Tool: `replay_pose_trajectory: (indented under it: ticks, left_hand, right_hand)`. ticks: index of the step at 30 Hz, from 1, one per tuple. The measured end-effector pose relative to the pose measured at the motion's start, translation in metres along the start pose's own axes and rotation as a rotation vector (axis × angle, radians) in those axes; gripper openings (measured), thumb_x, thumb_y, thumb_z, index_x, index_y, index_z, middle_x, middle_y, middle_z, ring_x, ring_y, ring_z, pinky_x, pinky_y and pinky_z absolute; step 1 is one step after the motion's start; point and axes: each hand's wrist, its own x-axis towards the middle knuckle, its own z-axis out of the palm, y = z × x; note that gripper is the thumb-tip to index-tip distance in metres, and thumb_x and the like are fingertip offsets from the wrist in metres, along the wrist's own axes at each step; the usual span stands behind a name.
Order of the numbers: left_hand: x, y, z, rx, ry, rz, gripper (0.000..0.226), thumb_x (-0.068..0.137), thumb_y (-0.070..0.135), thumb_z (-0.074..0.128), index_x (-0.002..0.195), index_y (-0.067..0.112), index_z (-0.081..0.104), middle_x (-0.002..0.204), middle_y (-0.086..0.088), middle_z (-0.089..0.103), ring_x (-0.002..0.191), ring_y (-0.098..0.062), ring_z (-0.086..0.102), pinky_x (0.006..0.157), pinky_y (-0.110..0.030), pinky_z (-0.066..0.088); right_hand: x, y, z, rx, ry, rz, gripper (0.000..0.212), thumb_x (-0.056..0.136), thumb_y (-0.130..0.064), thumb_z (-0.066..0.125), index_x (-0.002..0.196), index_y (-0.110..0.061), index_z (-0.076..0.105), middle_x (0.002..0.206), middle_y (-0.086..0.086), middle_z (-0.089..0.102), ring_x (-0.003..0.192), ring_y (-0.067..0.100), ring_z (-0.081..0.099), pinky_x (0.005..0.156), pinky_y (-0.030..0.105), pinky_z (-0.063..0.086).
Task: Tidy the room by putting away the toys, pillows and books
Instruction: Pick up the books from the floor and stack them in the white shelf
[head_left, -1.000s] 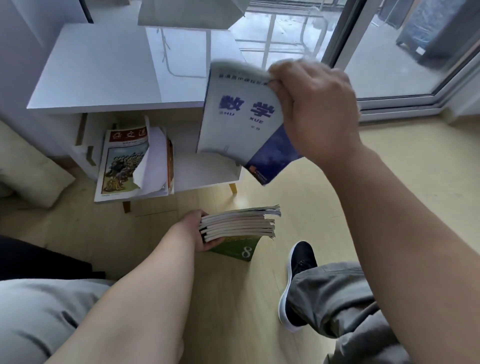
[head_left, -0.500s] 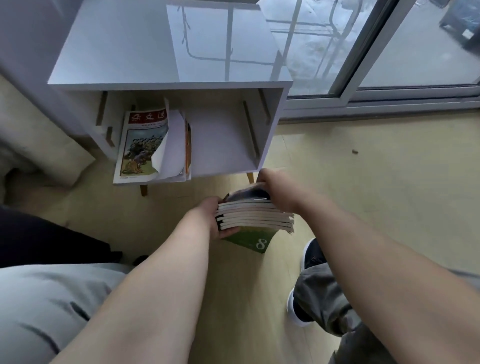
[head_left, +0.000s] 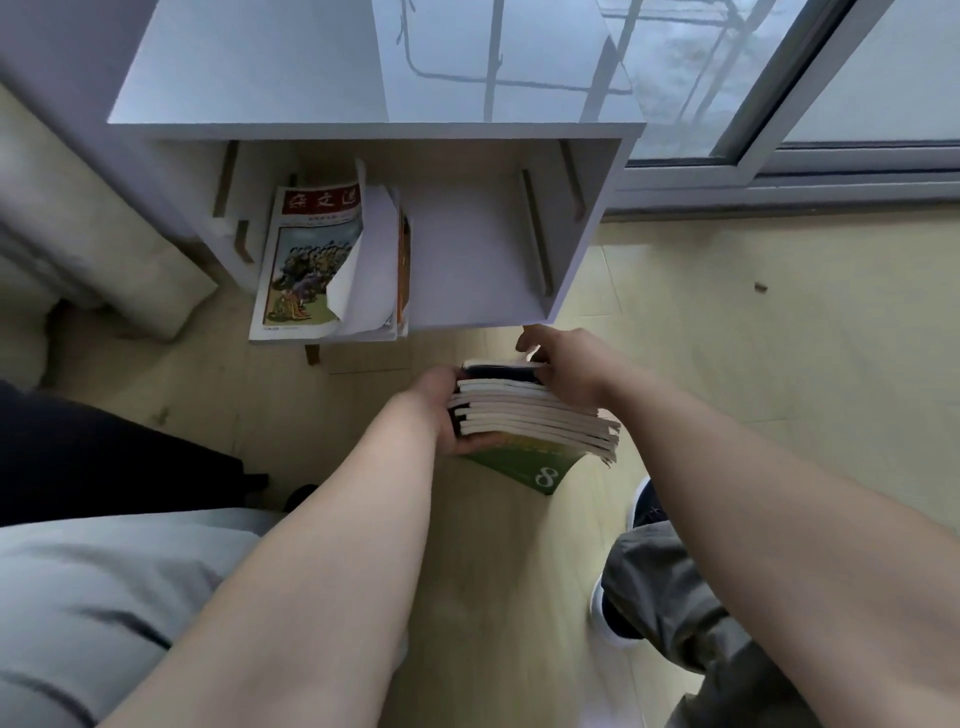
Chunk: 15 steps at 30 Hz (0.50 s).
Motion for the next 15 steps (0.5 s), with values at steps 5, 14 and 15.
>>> replay_pose_trajectory:
  ticks: [5,14,15]
  left_hand:
    - [-0.006,0.000,0.003,0.000,0.039,-0.019,0.025,0.100,0.027,0.054,0.107,0.006,0.067,0.113,-0.021,0.071,0.100,-0.042,0.069,0.079,-0.056,0.061]
    - [-0.009,0.001,0.005,-0.024,0.053,0.003,0.029,0.103,0.029,0.050,0.110,0.006,0.065,0.106,-0.020,0.070,0.099,-0.041,0.068,0.063,-0.053,0.063]
    - [-0.010,0.001,0.005,-0.029,0.058,0.003,0.029,0.103,0.029,0.050,0.111,0.006,0.065,0.108,-0.020,0.070,0.099,-0.041,0.068,0.061,-0.052,0.063]
  right_hand:
    - [0.005,0.010,0.009,-0.071,-0.040,0.165,0.037,0.095,-0.015,0.050,0.117,-0.038,0.068,0.119,0.000,0.068,0.102,0.026,0.060,0.092,0.042,0.051]
    - [-0.010,0.015,-0.002,-0.171,0.340,0.007,0.035,0.097,-0.016,0.053,0.128,-0.032,0.056,0.110,0.000,0.067,0.098,0.029,0.061,0.083,0.040,0.038]
    - [-0.012,0.014,-0.007,-0.190,0.361,-0.012,0.037,0.098,-0.017,0.054,0.132,-0.031,0.054,0.116,0.002,0.067,0.102,0.030,0.060,0.085,0.040,0.038]
